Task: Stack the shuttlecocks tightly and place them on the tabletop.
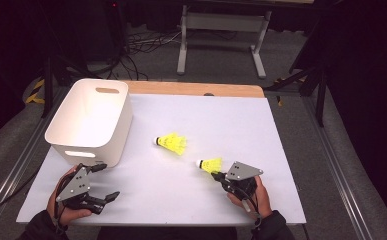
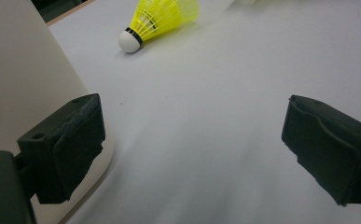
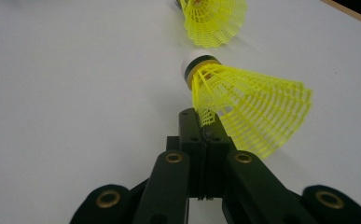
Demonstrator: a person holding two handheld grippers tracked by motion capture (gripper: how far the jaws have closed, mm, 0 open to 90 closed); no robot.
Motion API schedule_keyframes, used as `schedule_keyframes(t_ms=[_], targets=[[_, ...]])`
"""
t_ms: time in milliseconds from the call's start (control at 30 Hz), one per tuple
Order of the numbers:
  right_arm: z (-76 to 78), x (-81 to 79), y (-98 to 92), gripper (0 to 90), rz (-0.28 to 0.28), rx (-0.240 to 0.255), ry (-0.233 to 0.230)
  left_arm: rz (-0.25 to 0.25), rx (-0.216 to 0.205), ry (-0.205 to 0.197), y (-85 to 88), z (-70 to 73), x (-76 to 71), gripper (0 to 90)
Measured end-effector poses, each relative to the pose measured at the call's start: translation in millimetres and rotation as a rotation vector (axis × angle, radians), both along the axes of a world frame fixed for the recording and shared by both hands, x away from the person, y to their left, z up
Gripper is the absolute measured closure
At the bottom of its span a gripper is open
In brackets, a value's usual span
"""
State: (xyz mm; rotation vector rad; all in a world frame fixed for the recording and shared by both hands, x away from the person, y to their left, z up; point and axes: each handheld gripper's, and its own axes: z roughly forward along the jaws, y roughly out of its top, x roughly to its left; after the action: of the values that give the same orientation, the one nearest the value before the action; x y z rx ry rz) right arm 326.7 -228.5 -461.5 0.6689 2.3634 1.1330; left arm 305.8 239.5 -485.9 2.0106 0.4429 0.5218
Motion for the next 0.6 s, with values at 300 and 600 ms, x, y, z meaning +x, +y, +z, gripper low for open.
schedule_keyframes(t_ms=[300, 600], targets=[[3.7, 3.7, -2.1, 89.9, -0.012, 0.009, -0.021, 0.0, 0.0, 0.0, -0.2, -0.1, 1.0, 6.7], [7.2, 10.0, 0.3, 89.8, -0.016, 0.012, -0.033, -0.003, 0.002, 0.002, -0.7, -0.3, 1.5, 6.7]])
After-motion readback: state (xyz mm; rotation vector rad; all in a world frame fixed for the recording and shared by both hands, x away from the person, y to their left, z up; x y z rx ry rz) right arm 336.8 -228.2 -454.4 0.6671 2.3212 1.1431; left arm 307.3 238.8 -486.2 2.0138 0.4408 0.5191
